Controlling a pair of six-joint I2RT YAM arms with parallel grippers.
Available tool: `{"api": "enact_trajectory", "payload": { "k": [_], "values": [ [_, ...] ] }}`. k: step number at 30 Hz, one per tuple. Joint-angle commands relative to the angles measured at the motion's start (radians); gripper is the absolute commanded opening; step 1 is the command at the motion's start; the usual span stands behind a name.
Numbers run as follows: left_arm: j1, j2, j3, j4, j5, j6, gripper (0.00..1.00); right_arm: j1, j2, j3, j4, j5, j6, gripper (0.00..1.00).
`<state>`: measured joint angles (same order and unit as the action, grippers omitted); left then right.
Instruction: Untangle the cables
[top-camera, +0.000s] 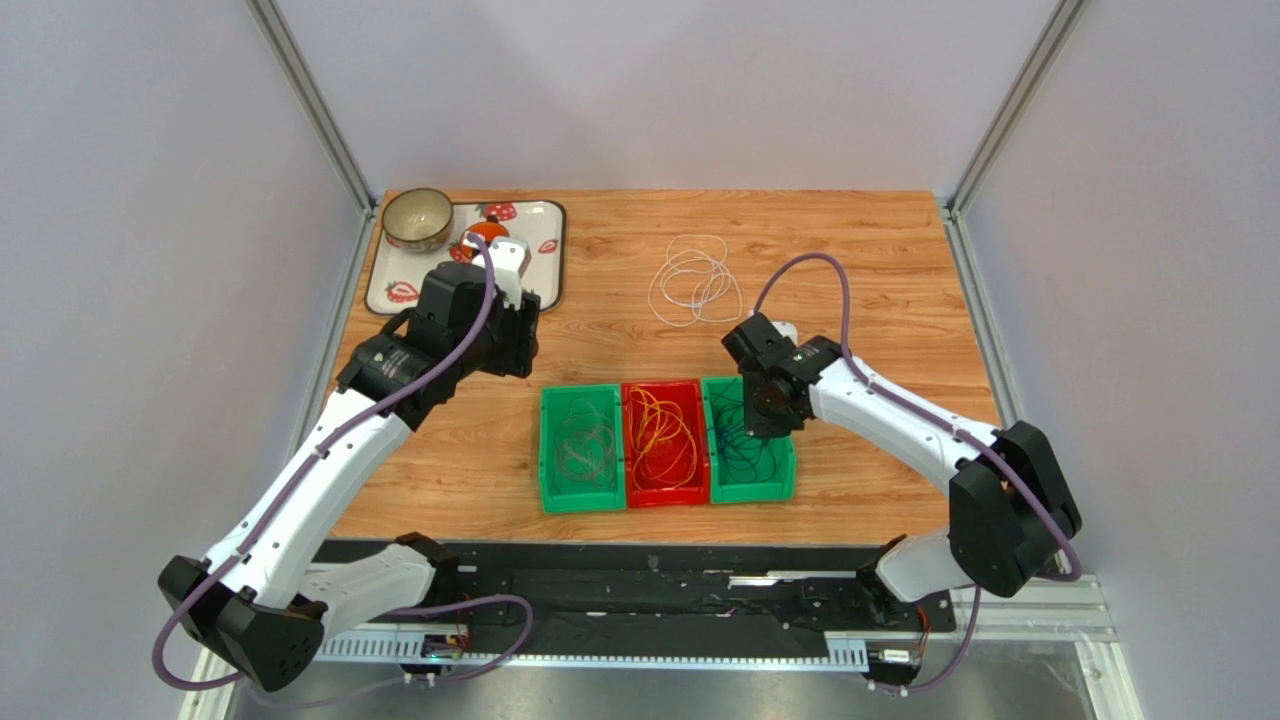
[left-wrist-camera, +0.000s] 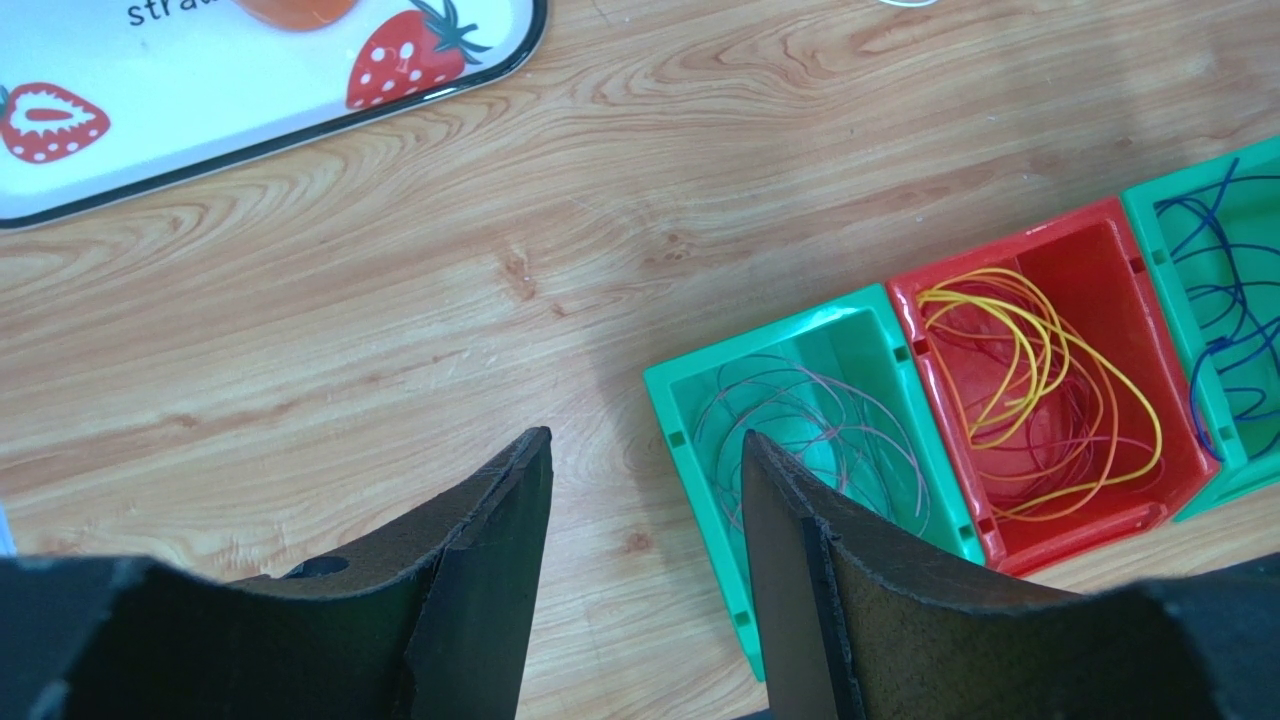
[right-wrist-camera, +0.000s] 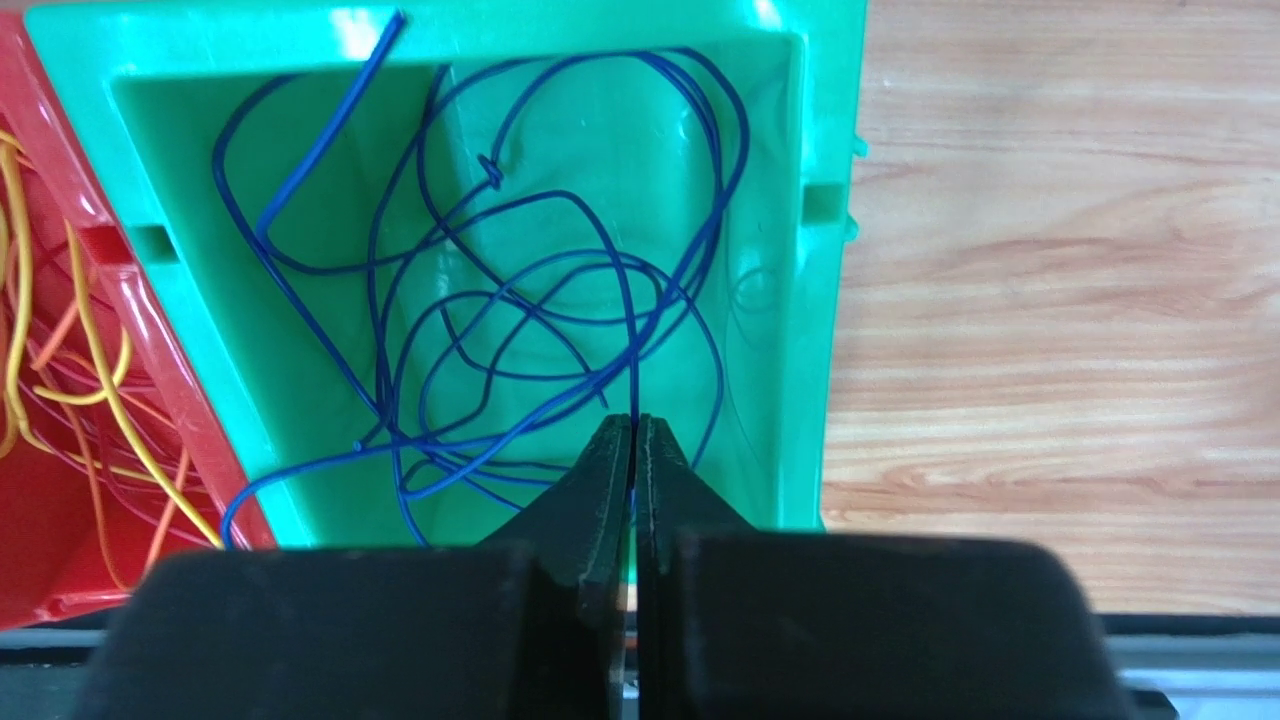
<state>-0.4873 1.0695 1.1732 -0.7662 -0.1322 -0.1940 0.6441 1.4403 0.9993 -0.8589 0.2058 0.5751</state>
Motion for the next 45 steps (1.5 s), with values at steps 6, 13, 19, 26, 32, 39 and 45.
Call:
{"api": "enact_trajectory", "payload": {
  "k": [6, 13, 19, 26, 32, 39, 45],
  "values": [
    [0.007, -0.006, 0.003, 0.015, 0.0, 0.018, 0.58, 0.034, -0.057, 0.096, -0.178, 0.124, -0.009, 0.3],
    [0.007, -0.011, 0.002, 0.015, -0.02, 0.021, 0.58, 0.034, -0.13, 0.125, -0.227, 0.179, 0.003, 0.47],
    [0.007, 0.003, 0.003, 0.019, -0.018, 0.019, 0.58, 0.034, -0.195, 0.151, -0.141, 0.214, -0.003, 0.48],
    [0.006, 0.125, 0.109, -0.018, 0.098, -0.036, 0.58, 0.034, -0.233, 0.142, 0.018, 0.15, 0.002, 0.52],
    [-0.066, 0.26, 0.163, 0.079, 0.125, -0.154, 0.6, 0.034, -0.27, 0.121, 0.052, 0.162, -0.024, 0.57],
    [-0.114, 0.575, 0.39, 0.133, 0.161, -0.179, 0.6, -0.017, -0.333, 0.064, 0.077, 0.156, -0.067, 0.68],
    [-0.114, 0.842, 0.621, 0.168, 0.207, -0.157, 0.61, -0.113, -0.397, 0.013, 0.077, 0.104, -0.069, 0.82]
  ]
}}
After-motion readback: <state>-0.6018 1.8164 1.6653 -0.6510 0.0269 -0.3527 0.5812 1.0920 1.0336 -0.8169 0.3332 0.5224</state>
